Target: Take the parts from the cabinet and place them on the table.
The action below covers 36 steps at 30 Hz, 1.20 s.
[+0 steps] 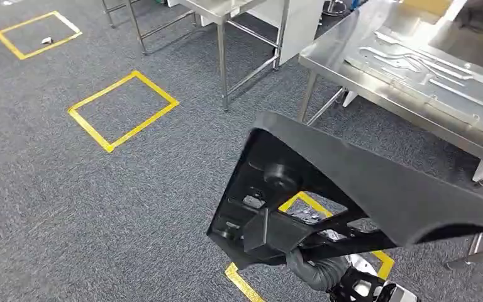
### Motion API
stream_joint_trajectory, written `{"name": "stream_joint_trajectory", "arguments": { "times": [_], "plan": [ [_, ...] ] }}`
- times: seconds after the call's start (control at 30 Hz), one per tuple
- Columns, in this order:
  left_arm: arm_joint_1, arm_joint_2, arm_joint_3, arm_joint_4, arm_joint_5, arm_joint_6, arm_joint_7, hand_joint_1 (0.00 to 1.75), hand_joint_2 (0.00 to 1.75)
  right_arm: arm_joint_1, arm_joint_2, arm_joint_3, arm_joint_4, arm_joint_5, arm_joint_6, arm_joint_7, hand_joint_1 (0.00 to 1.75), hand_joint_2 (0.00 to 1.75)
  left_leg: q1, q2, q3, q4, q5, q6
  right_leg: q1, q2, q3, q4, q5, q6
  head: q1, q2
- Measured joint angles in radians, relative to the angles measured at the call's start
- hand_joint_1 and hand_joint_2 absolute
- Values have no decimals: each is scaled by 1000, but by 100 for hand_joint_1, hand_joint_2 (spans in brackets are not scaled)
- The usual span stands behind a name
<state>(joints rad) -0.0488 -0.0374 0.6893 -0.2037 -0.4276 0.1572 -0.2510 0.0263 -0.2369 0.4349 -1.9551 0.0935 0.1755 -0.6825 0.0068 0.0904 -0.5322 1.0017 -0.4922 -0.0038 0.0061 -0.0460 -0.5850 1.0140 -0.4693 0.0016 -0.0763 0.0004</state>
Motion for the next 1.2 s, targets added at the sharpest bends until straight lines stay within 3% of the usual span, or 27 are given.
{"name": "stream_joint_trajectory", "arguments": {
  "times": [0.03,0.07,0.1,0.13,0.2,0.23,0.27,0.3,0.37,0.4,0.47,0.53,0.57,0.6,0.63,0.7,0.73,0.77,0.8,0.87,0.9,0.93,1.03,1.07,1.1,1.13,1.2],
  "plan": [
    [-2,-1,0,0,-1,1,0,0,175,-1,-2,1,1,-3,0,0,175,175,-2,10,6,-2,-2,-7,-1,12,3,-5,3,-5,0,0],
    [-3,0,0,0,-1,3,0,0,175,-1,-2,2,1,-8,0,0,175,175,1,3,5,6,-12,-11,-14,20,12,-15,9,-13,0,0],
    [-3,-1,2,0,-2,8,0,0,175,-5,-2,3,1,-14,-2,0,175,175,4,-39,-4,35,-31,-16,-14,29,13,-18,10,-16,0,0],
    [-3,-2,5,0,-2,12,4,0,175,-7,-6,3,2,-18,-2,0,175,175,5,-64,-38,106,-73,-16,-14,35,12,-18,11,-24,0,0],
    [3,-3,9,0,-2,22,10,0,175,1,-10,3,2,-27,2,0,175,175,6,-79,-124,277,-145,-20,-11,58,11,-17,11,-27,0,0],
    [6,-3,12,0,-1,26,13,0,175,5,-11,3,2,-29,3,0,175,175,6,-81,-151,325,-150,-21,-10,70,11,-16,11,-28,0,0],
    [8,-3,14,0,0,29,15,0,175,9,-13,3,2,-29,3,0,175,175,6,-81,-156,324,-132,-21,-10,81,12,-15,11,-28,0,0],
    [8,-3,21,0,5,38,19,0,175,15,-13,3,2,-24,6,0,175,175,7,-81,-137,270,-86,-20,-10,95,15,-14,9,-27,0,0],
    [7,-3,29,0,11,47,22,0,175,24,-12,6,2,-14,7,0,175,175,8,-97,-63,94,12,-16,-12,118,18,-8,5,-20,0,0],
    [7,-3,32,0,11,49,24,0,175,28,-12,7,2,-11,7,0,175,175,12,-147,-35,30,17,-11,-12,127,15,-3,1,-16,0,0],
    [7,-5,35,0,12,50,24,0,175,30,-12,7,2,-9,7,0,175,175,11,-143,-33,20,15,-4,-11,144,5,2,3,-4,0,0],
    [5,-7,40,0,11,51,24,0,175,36,-12,8,2,-9,7,0,175,175,4,-128,-30,19,15,9,-16,160,4,-2,5,11,0,0],
    [4,-11,41,0,12,51,24,0,175,38,-12,8,2,-9,7,0,175,175,8,-118,-28,9,21,18,-15,165,3,0,4,18,0,0],
    [2,-11,42,0,12,53,24,0,175,42,-12,7,2,-9,7,0,175,175,10,-106,-24,3,25,24,-15,115,-2,17,-8,20,0,0],
    [2,-11,46,0,14,53,23,0,175,42,-12,8,1,-1,7,0,175,175,10,-99,-24,1,26,28,-15,79,-25,66,-44,25,0,0],
    [6,-11,57,0,28,55,15,0,175,57,1,13,0,33,7,0,175,175,8,-79,-25,1,25,30,-20,57,-102,225,-120,31,0,0],
    [8,-11,61,0,34,56,15,0,175,69,6,14,0,42,8,0,175,175,8,-71,-25,2,23,30,-20,55,-126,273,-133,32,0,0],
    [9,-11,70,0,42,57,19,0,175,83,17,17,0,61,10,0,175,175,8,-59,-25,2,21,29,-20,51,-136,291,-127,32,0,0],
    [8,-11,79,0,50,55,22,0,175,92,26,17,-1,72,10,0,175,175,8,-49,-23,2,20,28,-20,49,-120,260,-100,32,0,0],
    [6,-11,91,0,63,31,23,0,175,108,40,17,-7,92,8,0,175,175,7,-31,-17,2,15,23,-18,29,-32,93,-17,23,0,0],
    [4,-11,100,-1,75,10,21,0,175,118,49,17,-17,102,9,0,175,175,5,-24,-12,2,13,19,-12,-21,15,10,3,14,0,0],
    [4,-10,107,-1,82,-5,18,0,175,123,54,17,-22,110,11,0,175,175,-3,-18,-11,6,8,12,0,-41,19,-5,-9,7,0,0],
    [-1,-9,129,-2,95,-43,9,0,175,141,75,17,-34,122,19,0,175,175,0,11,-2,0,4,-3,1,0,11,-3,-6,-3,0,0],
    [-4,-9,131,-2,95,-47,8,0,175,146,81,17,-38,124,22,0,175,175,-4,21,3,0,0,-11,-5,13,16,-12,-1,-12,0,0],
    [-6,-6,134,-3,94,-48,9,0,175,153,88,17,-43,127,24,0,175,175,3,-13,0,16,-13,-17,-10,20,20,-16,4,-16,0,0],
    [-7,-6,137,-3,88,-46,9,0,175,153,94,17,-45,130,26,0,175,175,4,-51,-21,61,-45,-20,-12,31,20,-17,5,-23,0,0],
    [-4,-5,139,-3,75,-46,12,0,175,157,110,16,-45,136,35,0,175,175,5,-78,-99,229,-129,-24,-10,52,19,-17,5,-29,0,0]
  ]
}}
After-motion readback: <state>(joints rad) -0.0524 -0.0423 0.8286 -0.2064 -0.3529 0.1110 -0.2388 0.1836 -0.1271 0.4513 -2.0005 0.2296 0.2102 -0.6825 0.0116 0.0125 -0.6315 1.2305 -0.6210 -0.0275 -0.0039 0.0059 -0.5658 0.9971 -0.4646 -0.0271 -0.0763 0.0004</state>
